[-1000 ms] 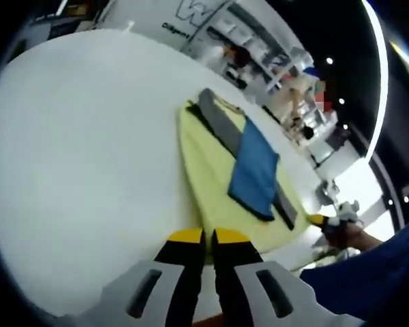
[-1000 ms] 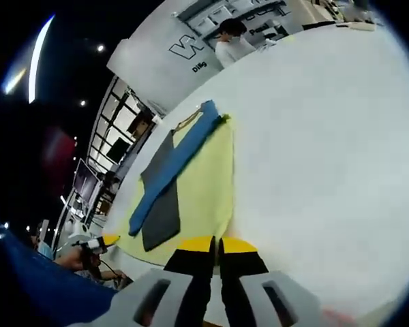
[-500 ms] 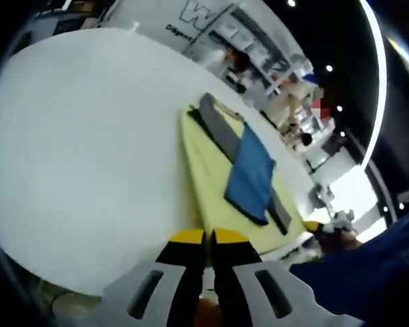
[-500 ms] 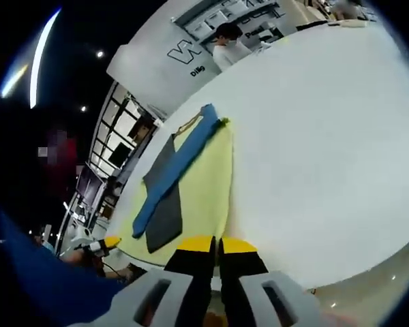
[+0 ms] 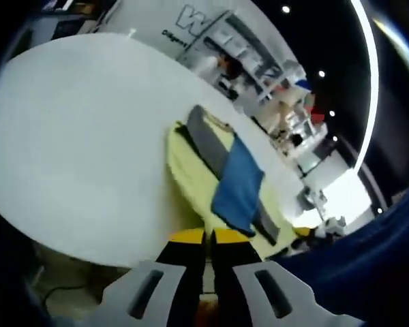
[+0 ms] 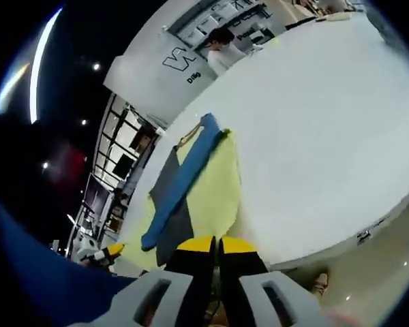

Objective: Fold the garment on the visible template until the final outline fits inside the template.

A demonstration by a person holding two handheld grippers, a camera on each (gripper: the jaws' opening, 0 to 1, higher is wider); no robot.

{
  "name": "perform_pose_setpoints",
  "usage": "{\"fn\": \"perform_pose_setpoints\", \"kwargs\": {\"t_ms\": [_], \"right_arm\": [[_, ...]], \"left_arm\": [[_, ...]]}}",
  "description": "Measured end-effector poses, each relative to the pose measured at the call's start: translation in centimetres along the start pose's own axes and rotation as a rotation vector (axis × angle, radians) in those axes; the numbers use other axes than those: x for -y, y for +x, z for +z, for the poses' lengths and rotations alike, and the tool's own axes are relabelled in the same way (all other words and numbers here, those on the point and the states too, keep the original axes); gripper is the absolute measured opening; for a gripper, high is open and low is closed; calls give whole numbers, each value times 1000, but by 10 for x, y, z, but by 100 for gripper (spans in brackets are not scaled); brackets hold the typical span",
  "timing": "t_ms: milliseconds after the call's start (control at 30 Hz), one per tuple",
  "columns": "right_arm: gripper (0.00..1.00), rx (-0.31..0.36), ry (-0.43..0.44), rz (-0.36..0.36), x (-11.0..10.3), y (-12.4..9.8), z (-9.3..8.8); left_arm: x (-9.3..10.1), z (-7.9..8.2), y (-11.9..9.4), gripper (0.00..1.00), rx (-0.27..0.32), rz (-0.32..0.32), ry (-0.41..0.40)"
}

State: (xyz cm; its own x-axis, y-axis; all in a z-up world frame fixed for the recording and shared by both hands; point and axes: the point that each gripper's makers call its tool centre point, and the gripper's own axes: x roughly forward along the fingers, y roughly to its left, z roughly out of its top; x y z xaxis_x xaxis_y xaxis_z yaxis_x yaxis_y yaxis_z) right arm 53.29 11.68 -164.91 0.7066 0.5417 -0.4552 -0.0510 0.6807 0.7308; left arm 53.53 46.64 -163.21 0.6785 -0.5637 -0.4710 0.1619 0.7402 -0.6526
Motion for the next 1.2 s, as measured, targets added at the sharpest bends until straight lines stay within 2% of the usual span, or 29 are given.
{"fn": "perform_pose_setpoints", "kwargs": {"t_ms": [33, 167, 200, 300, 400, 467, 567, 633, 733, 800, 967, 1000, 1067, 1200], "right_arm": [[0, 7, -3, 2, -6, 0, 5], [0, 15, -15, 3, -7, 1, 15], [0, 20, -22, 6, -8, 2, 19], [0, 59, -4, 36, -13, 12, 45], [0, 55, -5, 33, -15, 18, 50], [0, 53, -27, 29, -16, 32, 66], [0, 55, -27, 31, -17, 39, 74], [0, 56, -28, 29, -15, 50, 87], [0, 51, -32, 30, -13, 64, 100], [0, 36, -52, 25, -10, 79, 111], [0, 34, -42, 27, -8, 93, 124], [0, 33, -48, 30, -11, 100, 131], [0, 31, -55, 34, -13, 110, 141], [0, 69, -22, 64, -15, 124, 164]], "left_arm": [[2, 7, 1, 0, 3, -2, 15], [0, 12, 4, 0, 10, -7, 22], [5, 22, 5, 0, 30, -20, 18], [6, 39, 14, 0, 35, -27, 35], [3, 46, 19, 0, 39, -28, 35], [3, 59, 27, 0, 49, -32, 31], [2, 66, 32, 0, 51, -29, 39], [-1, 78, 42, 0, 48, -27, 45], [-1, 85, 46, 0, 49, -26, 49], [-5, 103, 64, 0, 38, -18, 60], [-9, 117, 77, 0, 33, -19, 64], [-9, 119, 79, 0, 34, -19, 63], [-13, 132, 91, 0, 34, -17, 63], [-21, 149, 109, 0, 40, -15, 54]]}}
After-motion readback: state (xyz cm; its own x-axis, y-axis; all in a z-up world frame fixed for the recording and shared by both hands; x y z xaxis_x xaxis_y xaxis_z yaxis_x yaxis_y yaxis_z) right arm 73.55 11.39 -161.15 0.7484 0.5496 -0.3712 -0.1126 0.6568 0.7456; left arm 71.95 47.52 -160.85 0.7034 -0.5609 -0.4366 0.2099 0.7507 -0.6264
